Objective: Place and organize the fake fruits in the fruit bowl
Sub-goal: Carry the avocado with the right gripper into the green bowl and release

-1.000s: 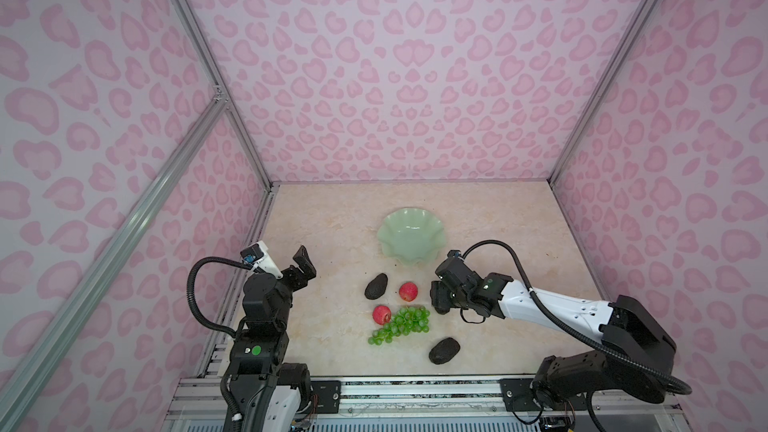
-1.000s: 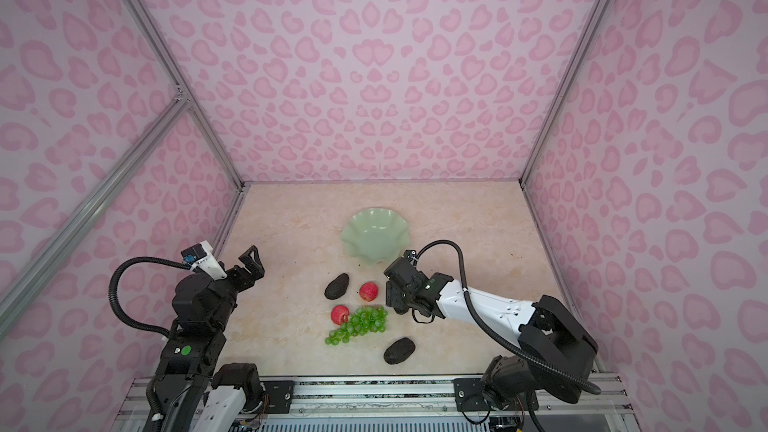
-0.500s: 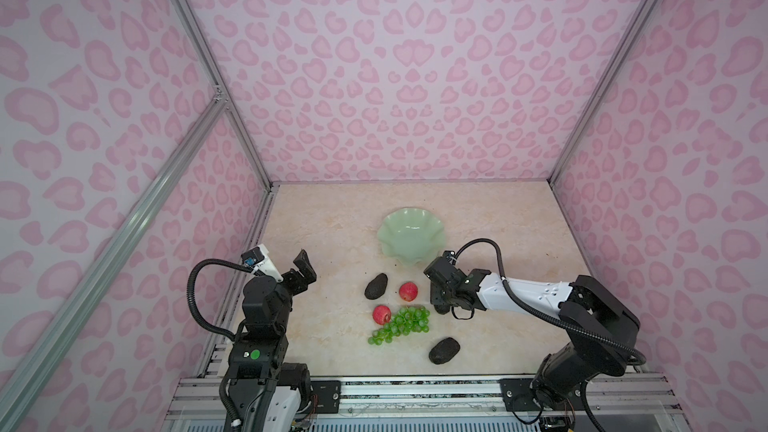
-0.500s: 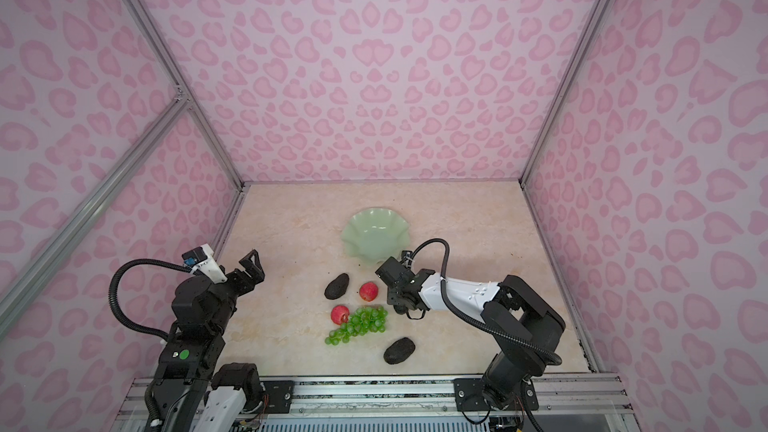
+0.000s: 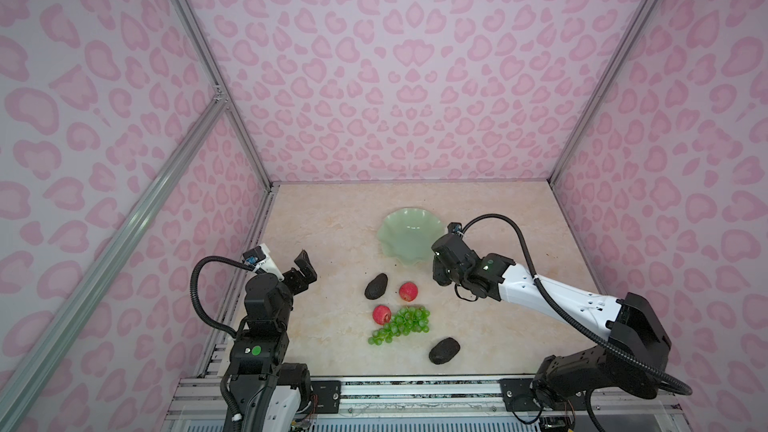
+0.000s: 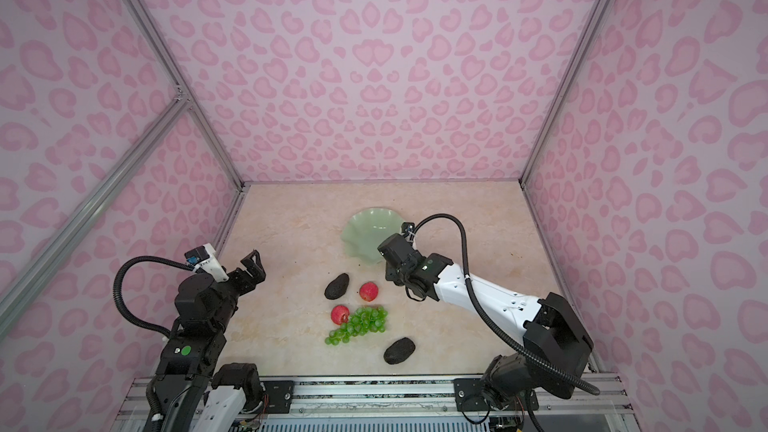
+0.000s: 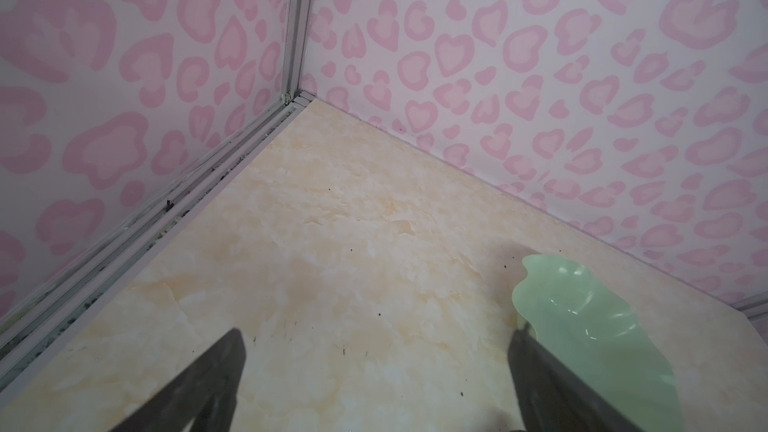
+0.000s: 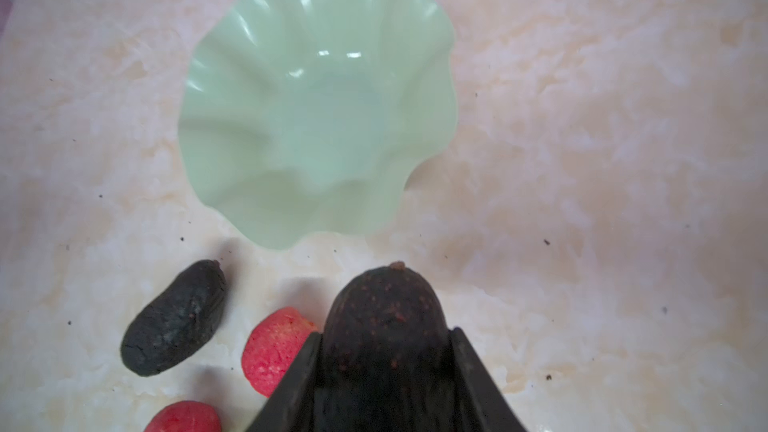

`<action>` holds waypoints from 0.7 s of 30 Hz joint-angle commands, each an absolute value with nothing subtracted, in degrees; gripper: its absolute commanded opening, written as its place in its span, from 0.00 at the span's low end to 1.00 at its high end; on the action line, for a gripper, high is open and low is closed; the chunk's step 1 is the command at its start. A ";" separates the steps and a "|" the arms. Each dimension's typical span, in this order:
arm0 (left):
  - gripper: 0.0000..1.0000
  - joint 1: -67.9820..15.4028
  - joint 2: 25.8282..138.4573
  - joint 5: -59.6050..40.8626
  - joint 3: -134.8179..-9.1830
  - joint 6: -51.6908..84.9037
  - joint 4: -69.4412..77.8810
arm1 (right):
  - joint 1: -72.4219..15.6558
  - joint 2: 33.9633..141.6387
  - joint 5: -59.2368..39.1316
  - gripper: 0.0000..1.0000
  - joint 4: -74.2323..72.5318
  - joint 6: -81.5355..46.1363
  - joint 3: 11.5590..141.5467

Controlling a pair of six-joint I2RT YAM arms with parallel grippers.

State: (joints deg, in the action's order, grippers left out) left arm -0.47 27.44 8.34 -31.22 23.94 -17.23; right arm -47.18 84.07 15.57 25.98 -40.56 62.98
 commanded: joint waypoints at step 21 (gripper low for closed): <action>0.96 -0.53 28.84 -7.88 -34.16 27.33 -29.90 | -38.23 136.13 0.53 0.35 32.58 -22.94 116.00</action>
State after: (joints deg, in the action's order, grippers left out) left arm -0.49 28.34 -3.73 -33.28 26.63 -27.29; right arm -38.13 134.43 2.46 30.37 -24.08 115.04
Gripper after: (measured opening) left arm 0.967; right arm 0.419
